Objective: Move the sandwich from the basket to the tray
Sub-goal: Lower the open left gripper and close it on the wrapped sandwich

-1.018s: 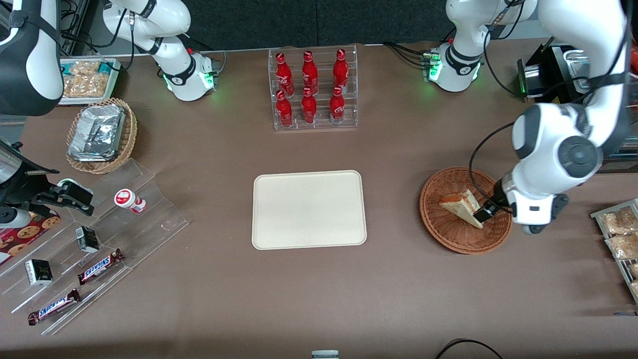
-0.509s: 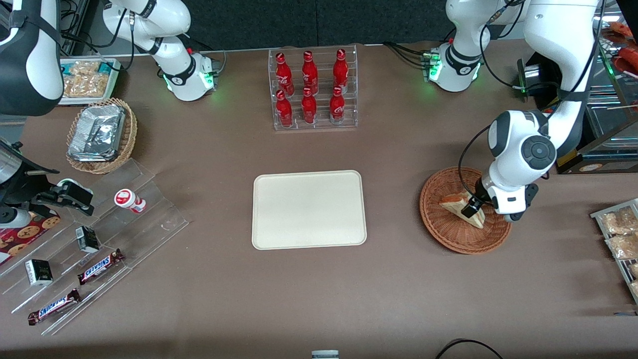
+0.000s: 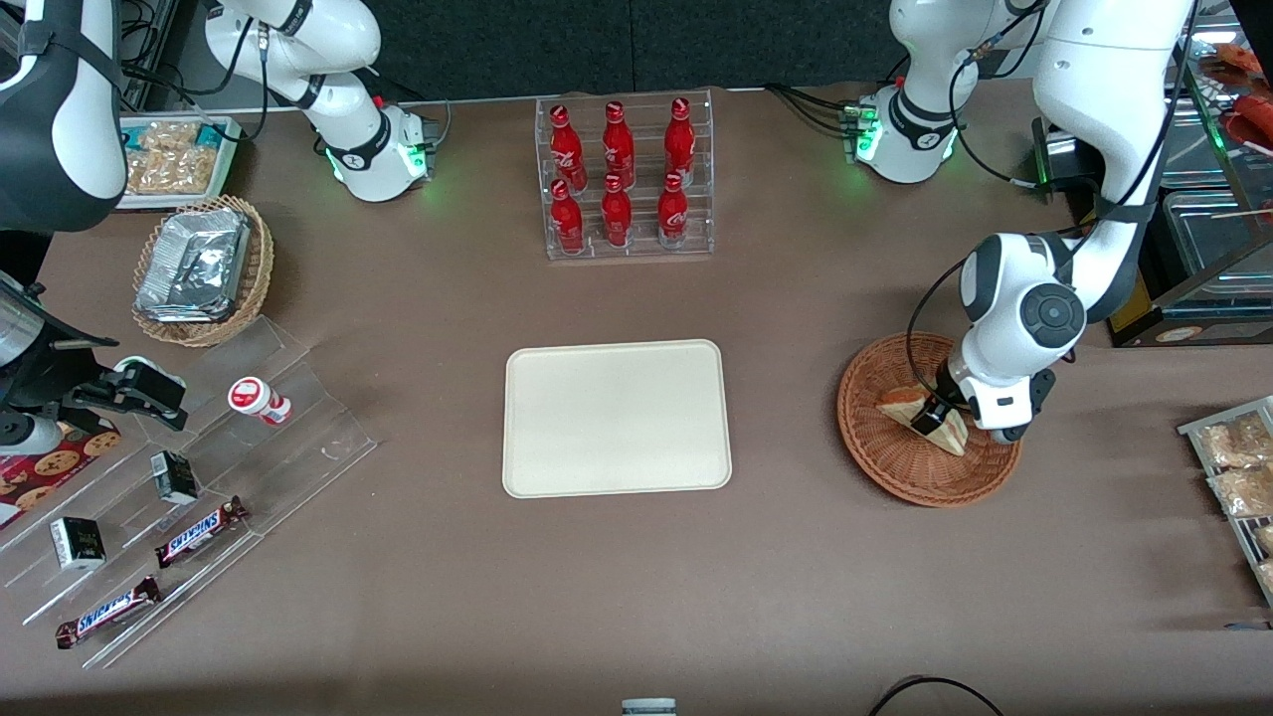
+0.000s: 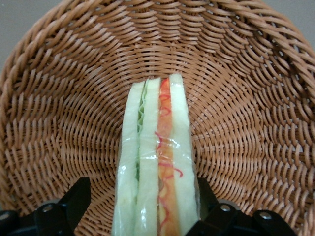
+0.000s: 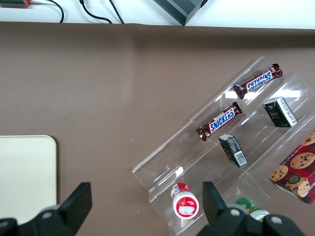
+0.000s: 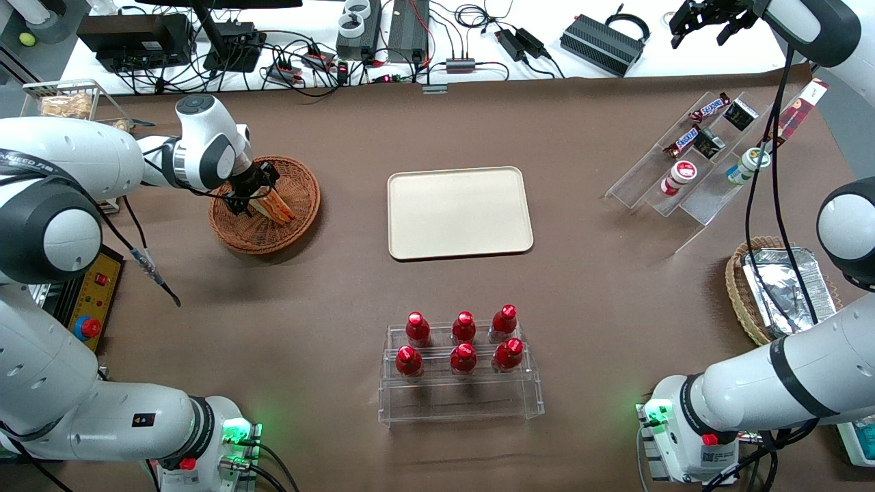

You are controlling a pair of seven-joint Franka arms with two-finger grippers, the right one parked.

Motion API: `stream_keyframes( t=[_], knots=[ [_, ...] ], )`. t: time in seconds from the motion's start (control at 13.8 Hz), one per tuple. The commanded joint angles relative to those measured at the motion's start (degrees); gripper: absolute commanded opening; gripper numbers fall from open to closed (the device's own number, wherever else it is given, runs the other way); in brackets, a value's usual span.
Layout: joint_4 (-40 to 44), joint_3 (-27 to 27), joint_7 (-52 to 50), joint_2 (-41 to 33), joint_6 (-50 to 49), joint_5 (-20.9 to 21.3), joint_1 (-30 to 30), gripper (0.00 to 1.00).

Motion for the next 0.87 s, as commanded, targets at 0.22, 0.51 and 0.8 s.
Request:
stream_keyframes(
  t=[0.22,0.51,0.8],
  knots=[
    [1.5,-0.2,-1.4,-2.3,-1.2,-0.2,-0.4,0.09],
    [14.1,-4.5,0.4,-4.9,-21.3,0.1,-0.6,0.07],
    [32.0,-13.0,1.1,-0.7,-37.4,0.0,-3.0,0.07]
  ],
)
